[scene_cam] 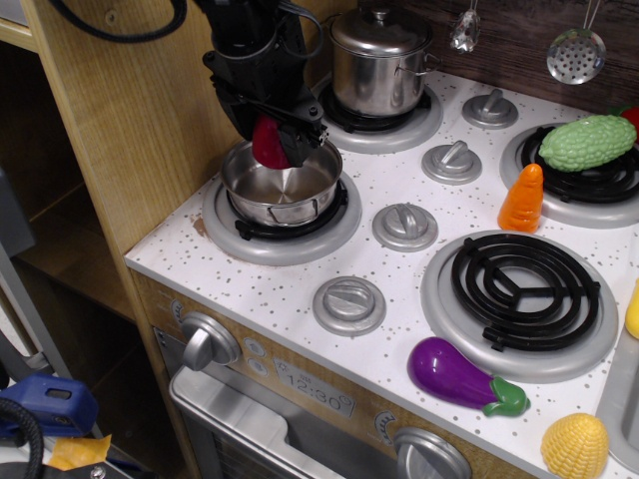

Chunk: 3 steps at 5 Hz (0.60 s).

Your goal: Put sweet potato in pan which is on stove

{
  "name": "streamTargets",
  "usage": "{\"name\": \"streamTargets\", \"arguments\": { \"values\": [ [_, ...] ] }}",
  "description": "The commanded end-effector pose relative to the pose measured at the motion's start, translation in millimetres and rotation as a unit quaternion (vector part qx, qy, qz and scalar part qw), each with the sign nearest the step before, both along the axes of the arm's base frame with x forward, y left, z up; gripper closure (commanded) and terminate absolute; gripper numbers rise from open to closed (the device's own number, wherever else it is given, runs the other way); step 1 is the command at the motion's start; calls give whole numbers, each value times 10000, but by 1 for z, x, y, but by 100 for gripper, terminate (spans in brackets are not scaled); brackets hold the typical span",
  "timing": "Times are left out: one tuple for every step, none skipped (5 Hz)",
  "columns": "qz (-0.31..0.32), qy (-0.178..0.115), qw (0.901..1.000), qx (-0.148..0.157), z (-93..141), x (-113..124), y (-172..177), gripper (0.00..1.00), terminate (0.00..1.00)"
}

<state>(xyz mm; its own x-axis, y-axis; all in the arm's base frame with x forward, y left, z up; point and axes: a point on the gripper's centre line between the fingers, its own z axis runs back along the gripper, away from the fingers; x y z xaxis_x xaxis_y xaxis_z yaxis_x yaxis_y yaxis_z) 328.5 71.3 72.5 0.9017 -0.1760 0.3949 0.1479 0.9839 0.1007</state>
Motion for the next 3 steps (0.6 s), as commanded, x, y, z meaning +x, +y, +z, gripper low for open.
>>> {"name": "streamTargets", "arguments": {
  "values": [
    [-134,-227,9994,-213,-7,8,9,0,0],
    [-134,-227,9994,-213,-7,8,9,0,0],
    [-134,-227,9994,-213,-7,8,9,0,100]
  ]
}}
